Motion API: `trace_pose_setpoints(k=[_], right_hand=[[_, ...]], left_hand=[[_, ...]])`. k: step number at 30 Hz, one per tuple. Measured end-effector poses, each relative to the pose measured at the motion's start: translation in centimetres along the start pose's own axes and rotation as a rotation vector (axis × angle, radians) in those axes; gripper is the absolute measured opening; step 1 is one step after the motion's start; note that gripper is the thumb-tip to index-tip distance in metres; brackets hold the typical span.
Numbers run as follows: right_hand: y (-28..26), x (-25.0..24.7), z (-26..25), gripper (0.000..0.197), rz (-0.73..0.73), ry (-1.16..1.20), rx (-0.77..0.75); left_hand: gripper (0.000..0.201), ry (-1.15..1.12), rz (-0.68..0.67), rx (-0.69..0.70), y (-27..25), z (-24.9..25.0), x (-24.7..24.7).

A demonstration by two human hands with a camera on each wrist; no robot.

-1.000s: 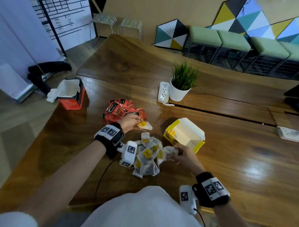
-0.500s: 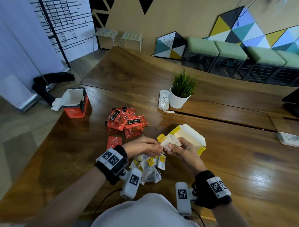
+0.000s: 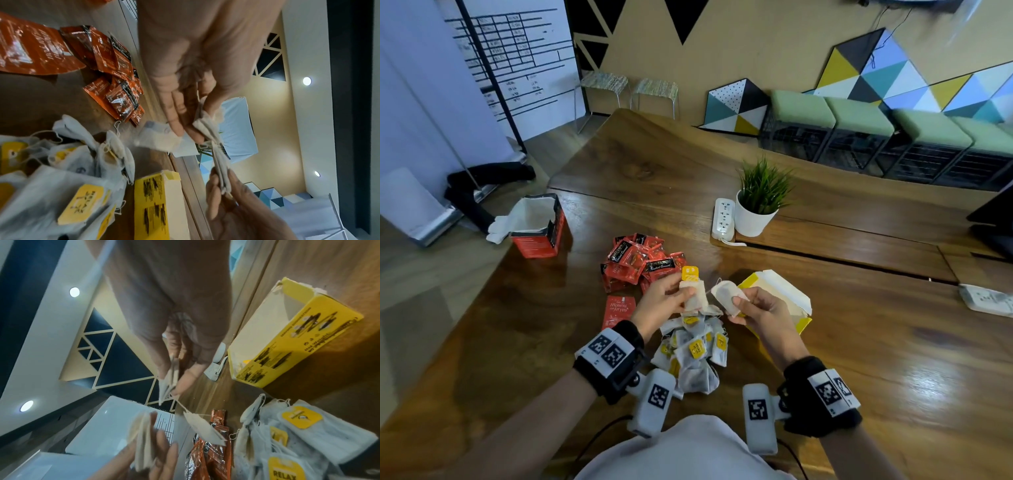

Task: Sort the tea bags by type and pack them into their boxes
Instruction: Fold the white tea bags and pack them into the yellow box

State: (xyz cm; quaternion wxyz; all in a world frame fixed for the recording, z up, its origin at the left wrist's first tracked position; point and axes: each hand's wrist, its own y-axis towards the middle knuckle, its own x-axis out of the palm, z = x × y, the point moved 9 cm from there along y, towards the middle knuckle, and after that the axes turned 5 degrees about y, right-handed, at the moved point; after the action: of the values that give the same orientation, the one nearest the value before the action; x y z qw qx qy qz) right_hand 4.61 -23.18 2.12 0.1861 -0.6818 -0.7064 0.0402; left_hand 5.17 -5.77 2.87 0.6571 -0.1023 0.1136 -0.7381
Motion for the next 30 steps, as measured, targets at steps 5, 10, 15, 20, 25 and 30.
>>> trace_pose_setpoints(k=[5, 10, 15, 20, 25, 30], right_hand=[[-0.1, 0.0, -0.3, 0.010, 0.017, -0.015, -0.006], [0.1, 0.8, -2.9, 0.012, 0.047, -0.336, -0.216], [-0.4, 1.8, -4.4, 0.012, 0.063, -0.543, -0.355], [-0.5, 1.2, -4.9, 0.010, 0.086, -0.435, -0.336], [-0.8, 1.5, -5.9, 0.012, 0.077, -0.393, -0.381], [-0.6, 2.0, -6.8, 0.009, 0.083, -0.389, -0.419]], left_hand=[[0.029, -0.014, -0.080, -0.119, -0.4, -1.5, 0.3], [0.031, -0.097, -0.237, -0.267, -1.1, -3.1, 2.2], [0.027, -0.141, -0.311, -0.263, -1.3, -3.1, 3.2], [0.015, -0.361, -0.295, -0.347, -1.2, -3.5, 2.9], [0.020, -0.363, -0.325, -0.371, -1.6, -4.1, 2.8], [0.048, -0.657, -0.377, -0.558, -1.8, -5.0, 3.7]])
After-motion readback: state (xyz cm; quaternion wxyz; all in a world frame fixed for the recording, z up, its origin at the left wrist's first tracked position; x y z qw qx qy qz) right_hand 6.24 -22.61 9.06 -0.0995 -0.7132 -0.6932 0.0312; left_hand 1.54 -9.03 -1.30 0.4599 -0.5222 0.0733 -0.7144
